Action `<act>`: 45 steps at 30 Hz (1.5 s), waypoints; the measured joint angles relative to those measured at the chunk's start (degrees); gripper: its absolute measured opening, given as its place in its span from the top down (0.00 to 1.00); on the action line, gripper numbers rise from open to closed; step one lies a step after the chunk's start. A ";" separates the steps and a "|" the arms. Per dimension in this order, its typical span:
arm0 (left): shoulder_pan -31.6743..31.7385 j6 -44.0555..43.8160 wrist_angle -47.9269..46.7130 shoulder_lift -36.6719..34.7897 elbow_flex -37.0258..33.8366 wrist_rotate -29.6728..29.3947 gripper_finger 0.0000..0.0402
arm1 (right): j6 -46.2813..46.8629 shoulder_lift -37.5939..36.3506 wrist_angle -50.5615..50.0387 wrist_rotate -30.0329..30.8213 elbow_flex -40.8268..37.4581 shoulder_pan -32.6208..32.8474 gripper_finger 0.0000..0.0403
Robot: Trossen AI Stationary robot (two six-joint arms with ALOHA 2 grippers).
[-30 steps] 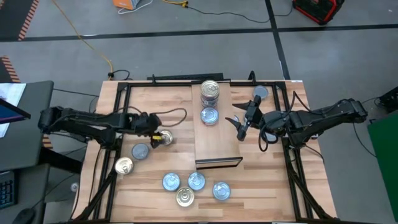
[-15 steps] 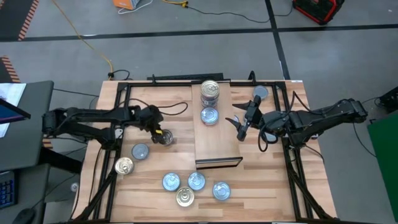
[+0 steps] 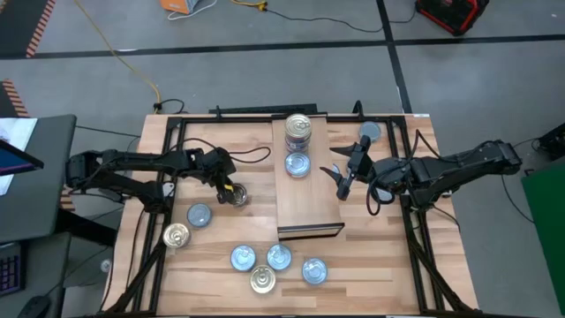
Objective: Stack canned seafood by type on shelf
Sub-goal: Stack the blue and pink tuna can on the shelf on top of the other blue and pink tuna can
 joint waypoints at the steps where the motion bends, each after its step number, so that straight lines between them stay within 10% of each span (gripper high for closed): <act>1: 0.93 -0.19 0.32 0.02 -0.02 0.94 0.98 | 0.00 0.00 0.00 0.00 0.00 0.00 0.21; 23: 18.67 4.02 -7.23 -0.36 -0.46 7.33 1.00 | 0.47 0.00 -0.02 -1.79 0.00 0.09 0.21; 36: 10.22 10.51 -13.68 -14.27 5.06 -2.53 0.99 | 0.88 0.00 0.07 -1.79 0.00 -0.11 0.21; 45: 5.50 8.01 -23.12 -5.07 15.40 -16.33 0.70 | 0.61 0.31 2.42 -1.87 0.00 -0.55 0.21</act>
